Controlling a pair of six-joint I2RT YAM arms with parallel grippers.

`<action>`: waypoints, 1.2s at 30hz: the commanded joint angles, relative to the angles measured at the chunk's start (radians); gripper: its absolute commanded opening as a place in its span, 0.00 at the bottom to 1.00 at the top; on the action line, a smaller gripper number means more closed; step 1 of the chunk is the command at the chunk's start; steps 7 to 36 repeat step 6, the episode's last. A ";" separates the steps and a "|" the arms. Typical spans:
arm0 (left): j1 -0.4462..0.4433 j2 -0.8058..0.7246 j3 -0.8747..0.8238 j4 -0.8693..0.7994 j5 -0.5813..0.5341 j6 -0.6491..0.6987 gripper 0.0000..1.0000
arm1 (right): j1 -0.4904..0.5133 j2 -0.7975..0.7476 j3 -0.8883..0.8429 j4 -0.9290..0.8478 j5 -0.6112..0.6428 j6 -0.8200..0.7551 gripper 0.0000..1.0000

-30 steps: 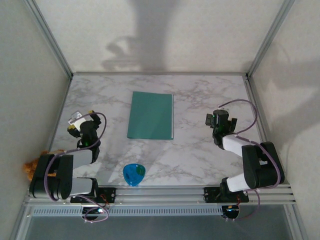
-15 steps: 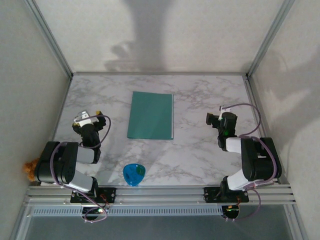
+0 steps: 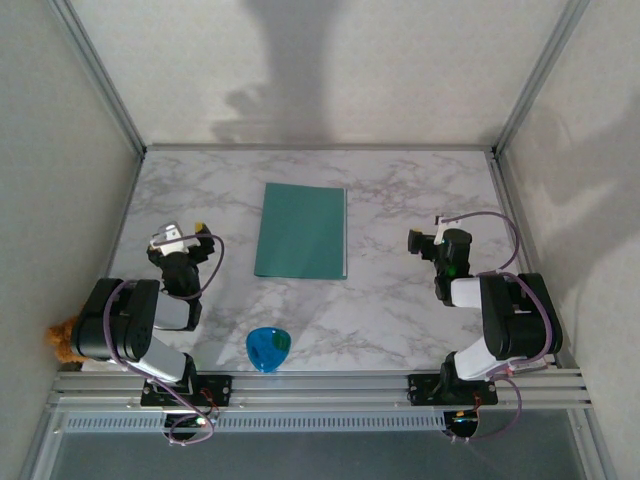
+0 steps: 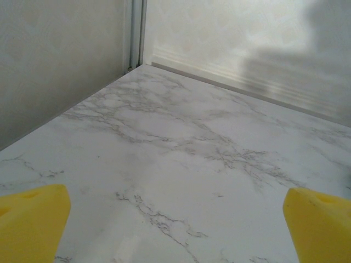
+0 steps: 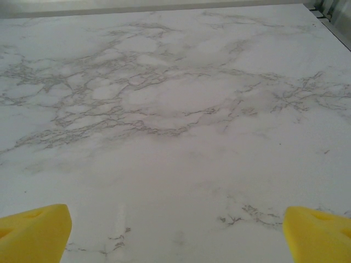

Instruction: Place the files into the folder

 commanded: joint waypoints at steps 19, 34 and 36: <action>0.006 0.007 0.009 0.036 0.009 0.007 0.99 | -0.004 0.007 -0.005 0.039 -0.008 -0.013 0.99; 0.006 0.007 0.009 0.036 0.009 0.007 0.99 | -0.004 0.007 -0.005 0.039 -0.008 -0.013 0.99; 0.006 0.007 0.009 0.036 0.009 0.007 0.99 | -0.004 0.007 -0.005 0.039 -0.008 -0.013 0.99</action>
